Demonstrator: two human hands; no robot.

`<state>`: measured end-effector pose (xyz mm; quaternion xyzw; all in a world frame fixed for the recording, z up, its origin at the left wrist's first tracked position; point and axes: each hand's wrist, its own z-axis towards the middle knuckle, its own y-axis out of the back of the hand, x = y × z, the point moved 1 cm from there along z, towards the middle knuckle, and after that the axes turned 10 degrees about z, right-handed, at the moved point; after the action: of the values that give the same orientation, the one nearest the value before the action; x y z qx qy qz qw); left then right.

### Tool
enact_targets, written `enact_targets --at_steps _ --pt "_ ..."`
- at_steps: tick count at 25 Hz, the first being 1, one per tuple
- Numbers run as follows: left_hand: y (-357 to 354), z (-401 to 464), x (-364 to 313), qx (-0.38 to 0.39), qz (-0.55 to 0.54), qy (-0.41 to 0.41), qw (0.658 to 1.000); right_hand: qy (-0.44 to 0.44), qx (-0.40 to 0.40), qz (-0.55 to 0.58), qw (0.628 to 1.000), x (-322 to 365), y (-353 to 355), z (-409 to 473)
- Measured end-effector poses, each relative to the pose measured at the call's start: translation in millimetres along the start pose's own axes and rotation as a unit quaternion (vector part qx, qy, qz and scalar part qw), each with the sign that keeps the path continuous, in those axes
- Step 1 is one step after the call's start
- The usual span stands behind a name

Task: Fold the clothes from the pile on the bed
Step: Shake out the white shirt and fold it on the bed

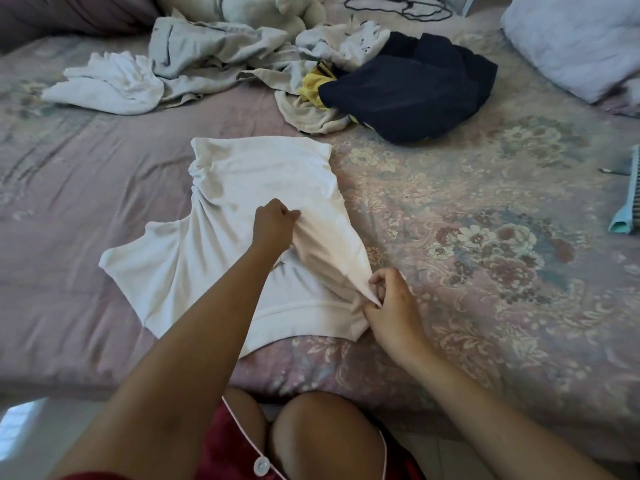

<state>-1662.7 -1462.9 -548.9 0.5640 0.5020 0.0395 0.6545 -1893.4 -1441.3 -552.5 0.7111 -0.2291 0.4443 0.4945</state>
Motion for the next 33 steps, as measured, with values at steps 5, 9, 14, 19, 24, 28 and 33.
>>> enact_targets --at_steps 5,9,14,19,24,28,33 --pt "-1 -17 6 -0.11 0.037 -0.007 0.993 -0.039 0.015 -0.006 0.999 -8 4 0" --pt "-11 -82 2 -0.03 0.2 -0.272 0.941 -0.086 0.035 -0.039 0.995 -11 3 0" --pt "-29 -146 24 0.051 0.299 -0.434 0.848 -0.179 0.02 0.105 0.978 -7 -1 -6" --pt "-53 -165 2 0.009 0.442 -0.379 0.813 -0.137 0.093 0.02 0.986 2 11 1" --pt "-77 -176 1 0.029 0.426 -0.278 0.86 0.048 0.177 -0.155 0.971 36 8 37" --pt "-73 -180 -4 0.094 0.447 -0.31 0.834 0.134 0.245 -0.347 0.895 49 -17 61" --pt "-66 -184 -3 0.063 0.423 -0.338 0.838 0.016 0.275 -0.119 0.954 62 -28 81"
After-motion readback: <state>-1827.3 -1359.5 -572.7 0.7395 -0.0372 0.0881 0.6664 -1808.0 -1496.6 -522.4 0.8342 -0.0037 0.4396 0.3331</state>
